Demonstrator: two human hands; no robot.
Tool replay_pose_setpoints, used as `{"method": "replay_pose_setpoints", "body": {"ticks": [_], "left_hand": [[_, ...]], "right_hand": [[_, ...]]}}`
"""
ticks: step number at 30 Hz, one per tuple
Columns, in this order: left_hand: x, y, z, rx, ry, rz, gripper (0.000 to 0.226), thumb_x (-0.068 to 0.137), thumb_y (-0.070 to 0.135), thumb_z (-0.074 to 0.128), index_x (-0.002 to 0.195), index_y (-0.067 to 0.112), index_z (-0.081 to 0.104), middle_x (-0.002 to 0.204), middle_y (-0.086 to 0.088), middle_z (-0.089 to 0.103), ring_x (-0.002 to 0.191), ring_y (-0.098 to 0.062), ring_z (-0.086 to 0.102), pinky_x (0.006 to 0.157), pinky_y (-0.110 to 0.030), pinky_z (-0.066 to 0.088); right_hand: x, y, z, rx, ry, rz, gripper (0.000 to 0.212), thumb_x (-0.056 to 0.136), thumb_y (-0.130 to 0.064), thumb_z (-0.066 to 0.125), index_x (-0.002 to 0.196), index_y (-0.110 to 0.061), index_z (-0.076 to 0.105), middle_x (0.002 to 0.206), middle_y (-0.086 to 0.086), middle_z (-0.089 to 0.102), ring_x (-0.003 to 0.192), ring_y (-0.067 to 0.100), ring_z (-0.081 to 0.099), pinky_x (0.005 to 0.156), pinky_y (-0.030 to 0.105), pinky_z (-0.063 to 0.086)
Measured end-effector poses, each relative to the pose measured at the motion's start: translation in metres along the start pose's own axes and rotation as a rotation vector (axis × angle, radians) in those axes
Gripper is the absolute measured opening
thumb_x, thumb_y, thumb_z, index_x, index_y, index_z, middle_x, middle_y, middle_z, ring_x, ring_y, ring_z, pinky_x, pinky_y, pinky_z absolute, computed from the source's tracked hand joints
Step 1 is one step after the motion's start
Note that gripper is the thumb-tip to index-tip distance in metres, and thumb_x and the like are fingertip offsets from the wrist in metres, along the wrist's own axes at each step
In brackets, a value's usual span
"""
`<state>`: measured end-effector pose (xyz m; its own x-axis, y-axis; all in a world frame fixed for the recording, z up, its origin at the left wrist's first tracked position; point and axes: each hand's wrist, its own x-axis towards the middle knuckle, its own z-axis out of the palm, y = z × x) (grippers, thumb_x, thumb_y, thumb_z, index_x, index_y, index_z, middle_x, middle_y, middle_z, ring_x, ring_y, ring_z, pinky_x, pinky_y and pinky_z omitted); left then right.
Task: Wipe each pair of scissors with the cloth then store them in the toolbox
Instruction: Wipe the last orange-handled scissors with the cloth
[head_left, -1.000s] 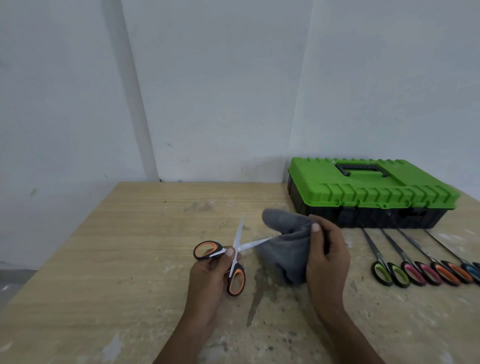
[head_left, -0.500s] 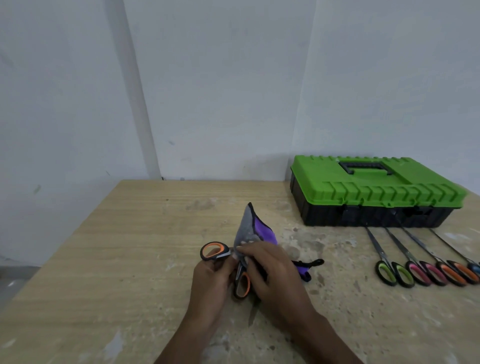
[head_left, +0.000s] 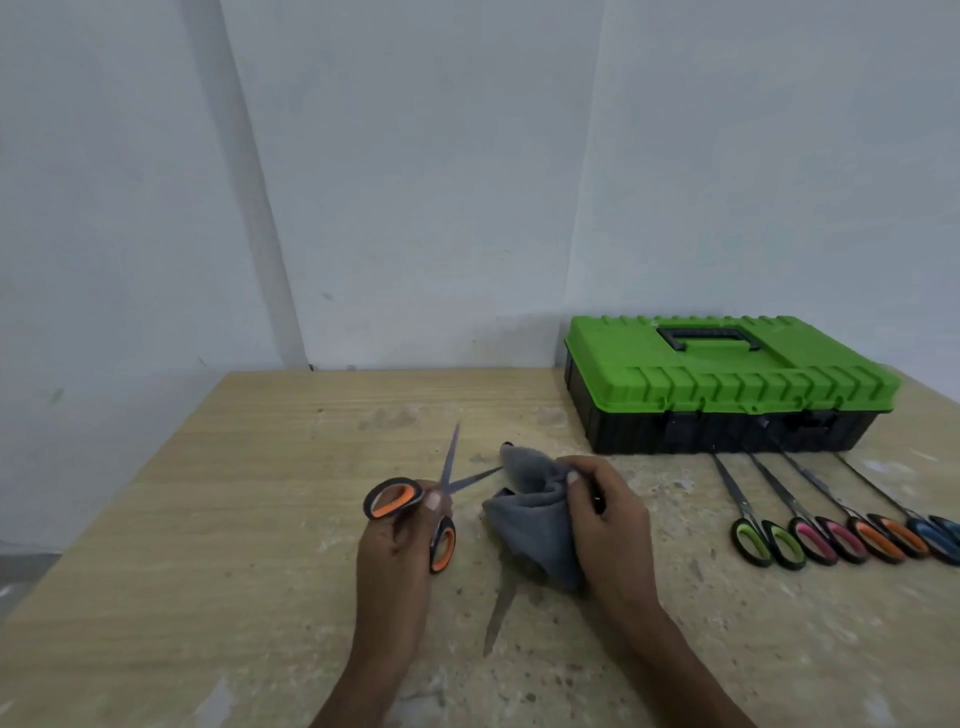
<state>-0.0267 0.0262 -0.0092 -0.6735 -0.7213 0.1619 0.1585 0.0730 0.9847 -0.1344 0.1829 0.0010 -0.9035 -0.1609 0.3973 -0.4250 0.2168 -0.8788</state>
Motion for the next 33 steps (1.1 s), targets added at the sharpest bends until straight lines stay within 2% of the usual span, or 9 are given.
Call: {"method": "replay_pose_setpoints", "body": {"ticks": [2, 5, 7, 11, 15, 18, 20, 27, 33], "left_hand": [[0.0, 0.0, -0.002, 0.038, 0.017, -0.008, 0.022, 0.099, 0.031, 0.061, 0.09, 0.017, 0.075, 0.075, -0.003, 0.071, 0.066, -0.01, 0.062, 0.062, -0.023, 0.047], [-0.006, 0.004, 0.002, 0.189, -0.045, 0.055, 0.01, 0.096, 0.03, 0.067, 0.089, 0.028, 0.073, 0.068, 0.01, 0.069, 0.062, -0.004, 0.061, 0.059, -0.02, 0.046], [-0.011, 0.01, 0.005, 0.272, -0.154, 0.148, 0.012, 0.095, 0.02, 0.069, 0.092, 0.031, 0.072, 0.078, 0.019, 0.071, 0.075, 0.001, 0.067, 0.062, -0.014, 0.049], [-0.013, 0.008, 0.004, 0.308, -0.291, 0.209, 0.021, 0.094, 0.012, 0.071, 0.104, 0.03, 0.076, 0.099, 0.016, 0.074, 0.096, -0.004, 0.071, 0.08, -0.024, 0.059], [-0.012, 0.01, 0.005, 0.177, -0.219, 0.083, 0.02, 0.09, 0.007, 0.074, 0.1, 0.024, 0.077, 0.095, 0.01, 0.077, 0.092, -0.007, 0.073, 0.081, -0.025, 0.06], [-0.007, 0.012, 0.003, -0.013, -0.141, -0.073, 0.018, 0.086, 0.001, 0.076, 0.097, 0.016, 0.077, 0.089, -0.003, 0.079, 0.08, -0.018, 0.073, 0.069, -0.027, 0.055], [-0.004, 0.013, 0.001, -0.108, -0.132, -0.153, 0.016, 0.086, 0.002, 0.076, 0.098, 0.012, 0.077, 0.088, -0.013, 0.078, 0.071, -0.023, 0.064, 0.065, -0.036, 0.049], [0.002, 0.011, -0.004, -0.379, -0.108, -0.381, 0.017, 0.092, 0.0, 0.067, 0.108, 0.002, 0.073, 0.082, -0.015, 0.072, 0.068, -0.019, 0.066, 0.075, -0.031, 0.056], [0.002, 0.013, -0.004, -0.593, -0.157, -0.533, 0.019, 0.095, -0.004, 0.059, 0.105, -0.011, 0.073, 0.091, -0.024, 0.075, 0.078, -0.022, 0.075, 0.075, -0.031, 0.065]], "right_hand": [[0.0, -0.004, -0.001, 0.11, -0.009, 0.041, 0.022, 0.099, -0.004, 0.054, 0.098, -0.019, 0.07, 0.089, -0.008, 0.073, 0.085, 0.006, 0.068, 0.073, 0.016, 0.052], [-0.008, -0.013, 0.006, 0.209, -0.16, 0.04, 0.023, 0.1, -0.002, 0.053, 0.096, -0.016, 0.07, 0.086, -0.004, 0.073, 0.083, 0.009, 0.069, 0.072, 0.015, 0.051], [-0.014, -0.015, 0.013, 0.2, -0.233, 0.032, 0.023, 0.101, -0.004, 0.053, 0.098, -0.017, 0.071, 0.088, -0.006, 0.074, 0.084, 0.007, 0.069, 0.073, 0.015, 0.05], [-0.019, -0.013, 0.019, 0.272, -0.283, 0.083, 0.02, 0.102, -0.01, 0.053, 0.106, -0.016, 0.072, 0.096, -0.002, 0.075, 0.09, 0.014, 0.07, 0.076, 0.024, 0.053], [-0.021, -0.013, 0.02, 0.24, -0.269, 0.068, 0.02, 0.103, -0.013, 0.052, 0.105, -0.02, 0.072, 0.095, -0.003, 0.074, 0.087, 0.015, 0.07, 0.074, 0.026, 0.055], [-0.019, -0.015, 0.019, 0.228, -0.2, 0.048, 0.022, 0.102, -0.008, 0.053, 0.094, -0.018, 0.07, 0.084, -0.001, 0.071, 0.079, 0.015, 0.068, 0.069, 0.023, 0.053], [-0.016, -0.016, 0.018, 0.243, -0.153, 0.059, 0.023, 0.101, -0.004, 0.052, 0.089, -0.014, 0.069, 0.08, 0.0, 0.07, 0.076, 0.014, 0.067, 0.069, 0.021, 0.052], [-0.009, -0.013, 0.01, 0.313, 0.067, 0.096, 0.02, 0.1, -0.004, 0.053, 0.094, -0.014, 0.068, 0.085, -0.007, 0.072, 0.077, 0.003, 0.067, 0.068, 0.014, 0.051], [-0.003, -0.008, 0.0, 0.341, 0.204, 0.088, 0.022, 0.102, -0.006, 0.05, 0.1, -0.018, 0.068, 0.092, -0.007, 0.072, 0.088, 0.009, 0.067, 0.078, 0.023, 0.055]]}}
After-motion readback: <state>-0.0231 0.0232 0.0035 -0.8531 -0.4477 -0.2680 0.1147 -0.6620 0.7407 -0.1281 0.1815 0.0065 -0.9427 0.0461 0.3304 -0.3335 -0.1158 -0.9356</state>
